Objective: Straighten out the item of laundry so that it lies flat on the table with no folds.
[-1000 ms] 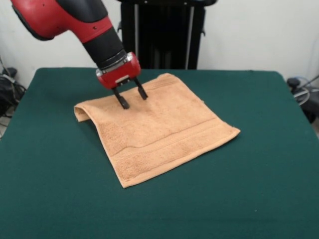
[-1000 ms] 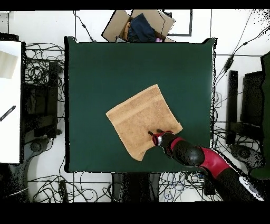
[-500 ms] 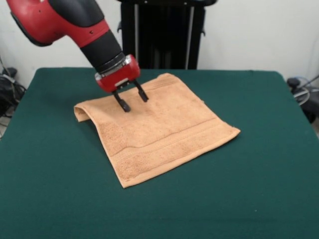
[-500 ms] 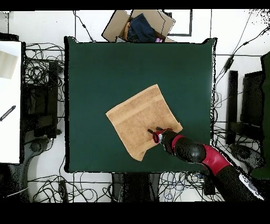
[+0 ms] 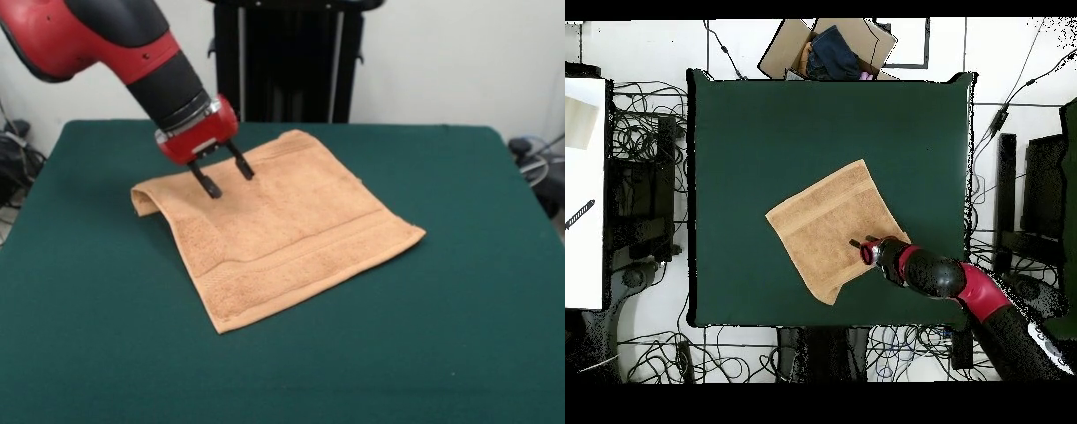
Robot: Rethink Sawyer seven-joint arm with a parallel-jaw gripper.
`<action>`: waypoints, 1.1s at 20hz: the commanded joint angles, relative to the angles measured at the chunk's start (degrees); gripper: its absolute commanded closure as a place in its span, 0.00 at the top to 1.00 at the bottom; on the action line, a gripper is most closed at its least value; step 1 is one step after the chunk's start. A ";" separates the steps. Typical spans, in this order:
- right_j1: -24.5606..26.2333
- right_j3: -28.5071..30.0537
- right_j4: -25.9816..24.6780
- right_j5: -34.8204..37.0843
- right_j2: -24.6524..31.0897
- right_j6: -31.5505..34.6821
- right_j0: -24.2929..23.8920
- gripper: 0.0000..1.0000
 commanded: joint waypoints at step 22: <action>0.16 -11.65 1.12 8.94 3.08 -7.13 3.15 1.00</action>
